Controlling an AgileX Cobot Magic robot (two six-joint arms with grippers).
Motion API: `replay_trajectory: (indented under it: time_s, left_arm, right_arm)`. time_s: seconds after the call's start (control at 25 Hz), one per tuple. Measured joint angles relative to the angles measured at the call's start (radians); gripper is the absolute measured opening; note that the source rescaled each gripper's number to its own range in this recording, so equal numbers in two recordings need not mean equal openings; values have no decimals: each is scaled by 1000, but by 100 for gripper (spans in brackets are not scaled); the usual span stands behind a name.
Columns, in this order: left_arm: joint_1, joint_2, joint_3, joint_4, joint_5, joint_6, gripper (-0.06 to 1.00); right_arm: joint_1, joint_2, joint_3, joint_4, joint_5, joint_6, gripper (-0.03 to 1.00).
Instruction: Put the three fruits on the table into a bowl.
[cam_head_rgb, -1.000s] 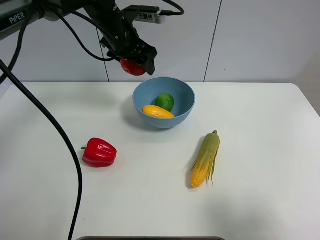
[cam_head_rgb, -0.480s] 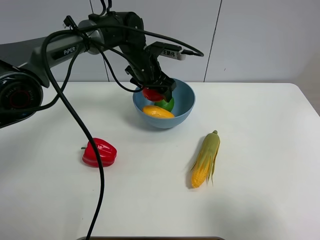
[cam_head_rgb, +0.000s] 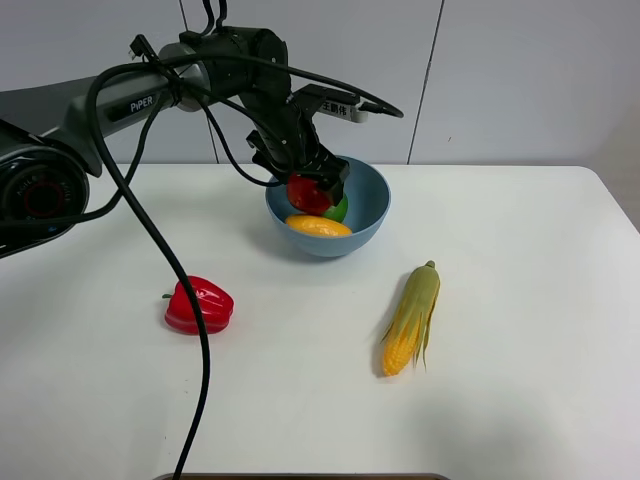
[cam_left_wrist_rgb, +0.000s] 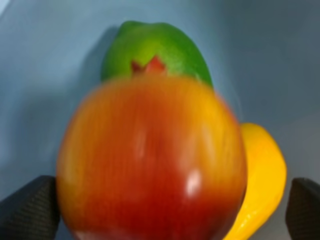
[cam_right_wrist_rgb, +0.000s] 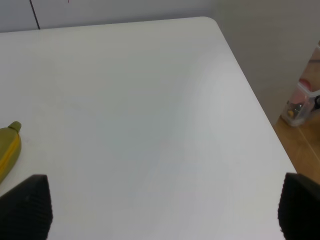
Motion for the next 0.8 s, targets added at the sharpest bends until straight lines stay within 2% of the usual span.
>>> replay_trajectory:
  time_s: [0.24,0.56,0.8]
  left_arm:
    - [0,-34,0,16,39,0,65]
    - [0,-223,0,121,152,0,65]
    - [36,-396,0,241,224,-62,65]
  right_arm:
    - [0,0,0,0,0,0,74]
    - [0,0,0,0,0,0,74]
    - [0,0,0,0,0,0,74]
